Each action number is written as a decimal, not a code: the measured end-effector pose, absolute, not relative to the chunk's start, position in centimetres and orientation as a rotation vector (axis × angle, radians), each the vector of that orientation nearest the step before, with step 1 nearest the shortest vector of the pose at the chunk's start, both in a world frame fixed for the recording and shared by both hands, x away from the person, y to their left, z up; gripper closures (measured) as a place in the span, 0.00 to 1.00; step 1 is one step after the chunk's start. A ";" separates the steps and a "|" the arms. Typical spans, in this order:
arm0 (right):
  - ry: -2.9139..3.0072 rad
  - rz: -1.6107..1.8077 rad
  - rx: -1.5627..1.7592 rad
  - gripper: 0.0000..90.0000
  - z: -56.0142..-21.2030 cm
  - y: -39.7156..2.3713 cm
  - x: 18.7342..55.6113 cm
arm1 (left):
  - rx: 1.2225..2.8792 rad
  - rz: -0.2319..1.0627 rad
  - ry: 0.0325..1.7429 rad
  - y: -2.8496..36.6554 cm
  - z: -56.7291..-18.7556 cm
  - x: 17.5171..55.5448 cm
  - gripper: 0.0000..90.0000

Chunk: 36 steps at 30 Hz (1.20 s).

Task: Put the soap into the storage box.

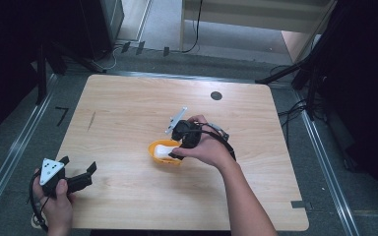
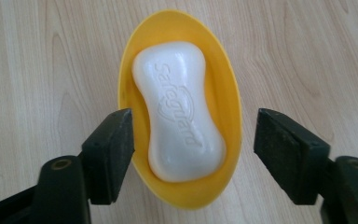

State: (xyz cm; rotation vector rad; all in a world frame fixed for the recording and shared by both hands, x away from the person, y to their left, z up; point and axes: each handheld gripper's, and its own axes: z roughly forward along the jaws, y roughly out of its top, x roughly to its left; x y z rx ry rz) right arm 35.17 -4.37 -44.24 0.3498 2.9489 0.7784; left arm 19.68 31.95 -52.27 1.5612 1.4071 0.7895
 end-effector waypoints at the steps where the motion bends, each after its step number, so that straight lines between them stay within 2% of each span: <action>1: 2.943 0.778 0.356 0.28 -44.2 -4.5 35.1 | 1.561 0.790 1.407 31.9 -52.3 19.7 0.02; 2: 2.943 0.778 0.356 0.28 -44.2 -4.5 35.1 | 1.561 0.790 1.407 31.9 -52.3 19.7 0.02; 5: 2.925 0.783 0.411 0.16 -44.4 -5.5 34.8 | 1.562 0.790 1.406 31.9 -52.3 19.7 0.02; 9: 2.917 0.791 0.441 0.11 -44.5 -6.1 34.7 | 1.562 0.790 1.407 31.9 -52.3 19.7 0.02; 10: 2.906 0.789 0.465 0.05 -44.6 -6.4 34.6 | 1.561 0.790 1.406 31.9 -52.3 19.7 0.02; 12: 2.891 0.792 0.492 0.00 -44.6 -6.9 34.6 | 1.563 0.790 1.406 31.9 -52.3 19.7 0.02; 36: 2.785 0.865 0.685 0.00 -46.3 -12.8 33.4 | 1.568 0.795 1.402 31.9 -52.3 19.6 0.02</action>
